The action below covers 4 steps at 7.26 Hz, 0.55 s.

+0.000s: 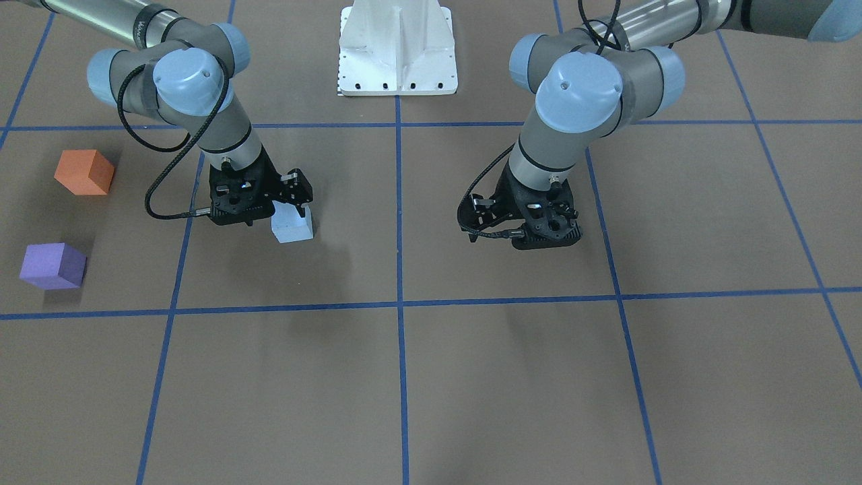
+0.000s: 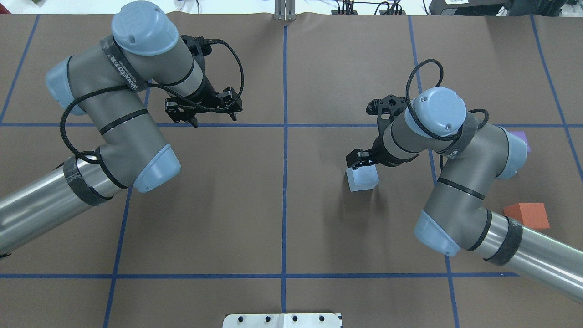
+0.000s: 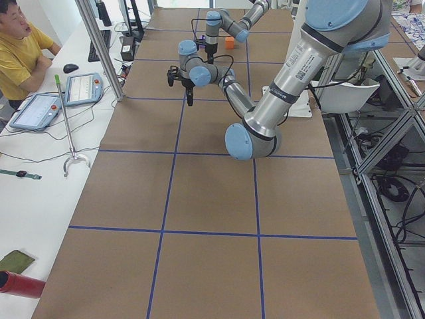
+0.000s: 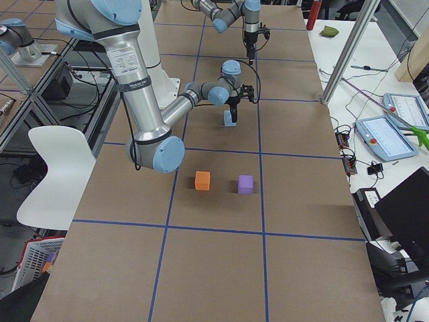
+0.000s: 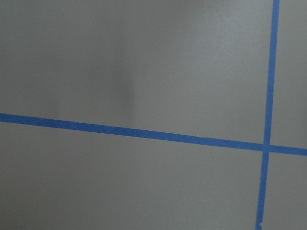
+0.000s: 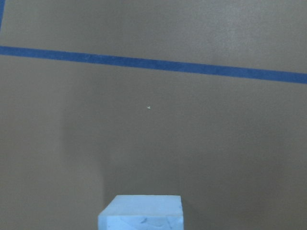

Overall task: Place blue block between orange and purple blocks
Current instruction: 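Lower the right gripper onto the light blue cube and grasp it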

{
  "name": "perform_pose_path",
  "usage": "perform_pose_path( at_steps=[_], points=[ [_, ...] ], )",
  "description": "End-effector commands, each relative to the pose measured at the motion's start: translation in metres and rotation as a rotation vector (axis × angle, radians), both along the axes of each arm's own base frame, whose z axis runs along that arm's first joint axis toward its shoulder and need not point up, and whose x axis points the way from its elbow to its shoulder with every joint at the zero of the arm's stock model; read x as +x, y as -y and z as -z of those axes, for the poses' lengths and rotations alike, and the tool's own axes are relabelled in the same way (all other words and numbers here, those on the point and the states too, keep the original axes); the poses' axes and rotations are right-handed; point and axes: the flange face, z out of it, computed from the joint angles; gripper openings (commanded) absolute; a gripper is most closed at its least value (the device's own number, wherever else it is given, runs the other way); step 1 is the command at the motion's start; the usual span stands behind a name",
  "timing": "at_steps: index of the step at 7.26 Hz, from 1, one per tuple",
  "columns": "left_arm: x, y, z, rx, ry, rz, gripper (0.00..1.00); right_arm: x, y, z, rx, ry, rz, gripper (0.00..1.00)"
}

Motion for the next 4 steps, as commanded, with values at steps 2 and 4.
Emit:
perform_pose_path(
  at_steps=[2,4],
  points=[
    [0.000,0.000,-0.004,-0.001,0.001,-0.001,1.00,-0.022,-0.006,0.002,0.029,-0.023,-0.002,0.99],
    [0.000,0.000,-0.004,-0.004,0.001,0.001,1.00,-0.036,-0.009,-0.009,0.017,-0.045,0.014,0.95]
  ],
)
